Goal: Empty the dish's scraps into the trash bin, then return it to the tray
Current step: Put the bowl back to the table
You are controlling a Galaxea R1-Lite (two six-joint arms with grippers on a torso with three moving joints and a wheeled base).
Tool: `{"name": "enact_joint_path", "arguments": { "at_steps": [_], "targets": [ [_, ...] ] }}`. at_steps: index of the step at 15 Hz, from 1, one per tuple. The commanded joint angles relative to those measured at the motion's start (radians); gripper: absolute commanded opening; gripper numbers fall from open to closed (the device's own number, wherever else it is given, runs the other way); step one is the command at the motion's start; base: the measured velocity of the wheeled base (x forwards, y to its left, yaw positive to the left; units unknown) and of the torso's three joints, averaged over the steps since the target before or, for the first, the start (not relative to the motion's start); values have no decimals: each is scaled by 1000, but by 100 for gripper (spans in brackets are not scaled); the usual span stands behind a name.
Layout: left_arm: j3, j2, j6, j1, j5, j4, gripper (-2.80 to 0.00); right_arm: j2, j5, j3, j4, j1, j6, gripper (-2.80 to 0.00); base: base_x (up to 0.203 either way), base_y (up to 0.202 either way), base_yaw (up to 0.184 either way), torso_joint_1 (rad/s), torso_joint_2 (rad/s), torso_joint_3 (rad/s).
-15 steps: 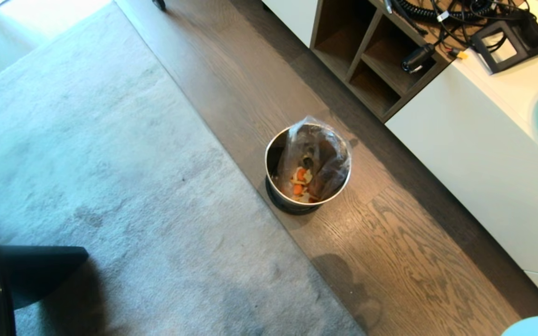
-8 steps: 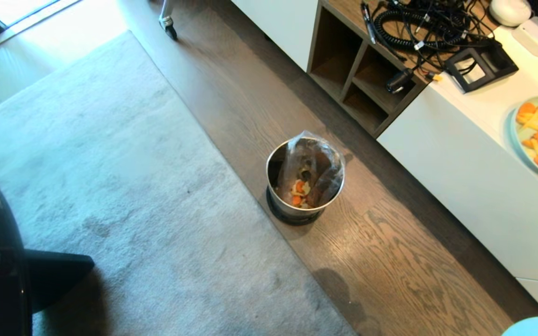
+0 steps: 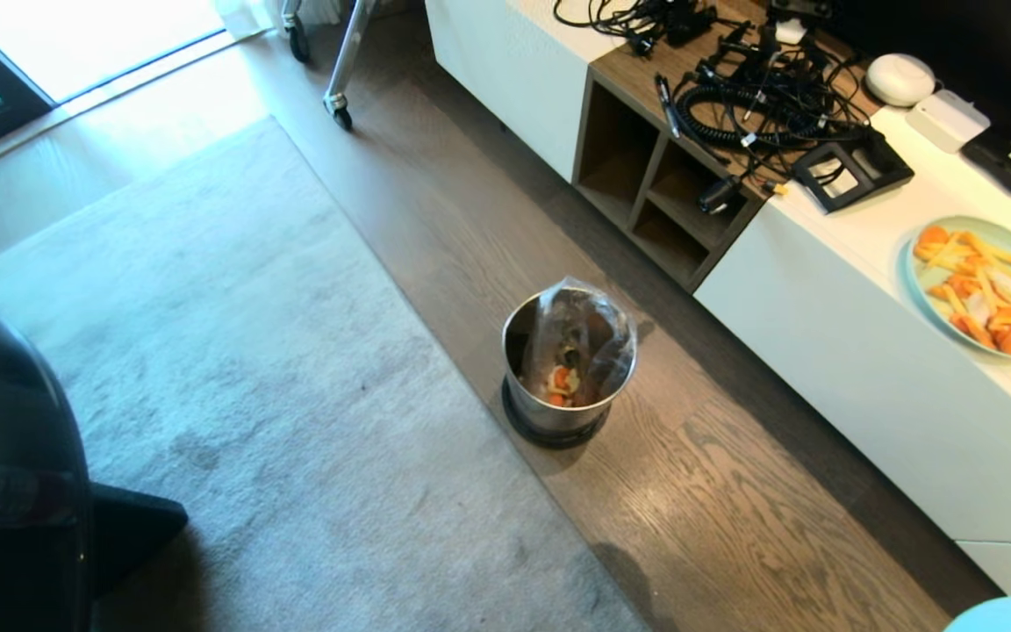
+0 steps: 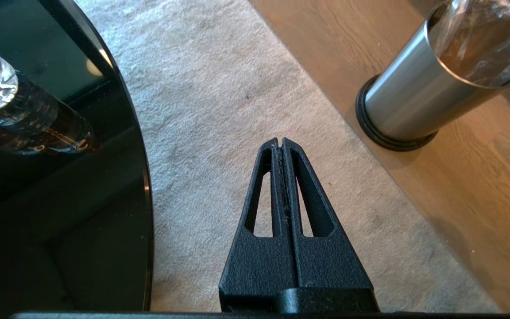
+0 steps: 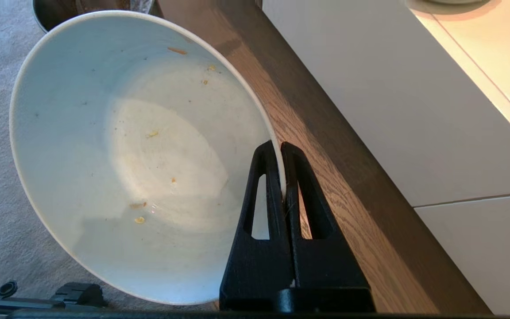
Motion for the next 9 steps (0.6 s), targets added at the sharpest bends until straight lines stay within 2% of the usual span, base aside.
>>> {"name": "enact_joint_path", "arguments": {
  "at_steps": [1,9],
  "targets": [
    [0,0,0,0,0,-1,-280,2,0,0,-1,0,-1,-280,0,0,0,0,2,205],
    [0,0,-2,0,0,-1,-280,2,0,0,0,0,-1,-280,0,0,0,5,2,201]
  ]
}}
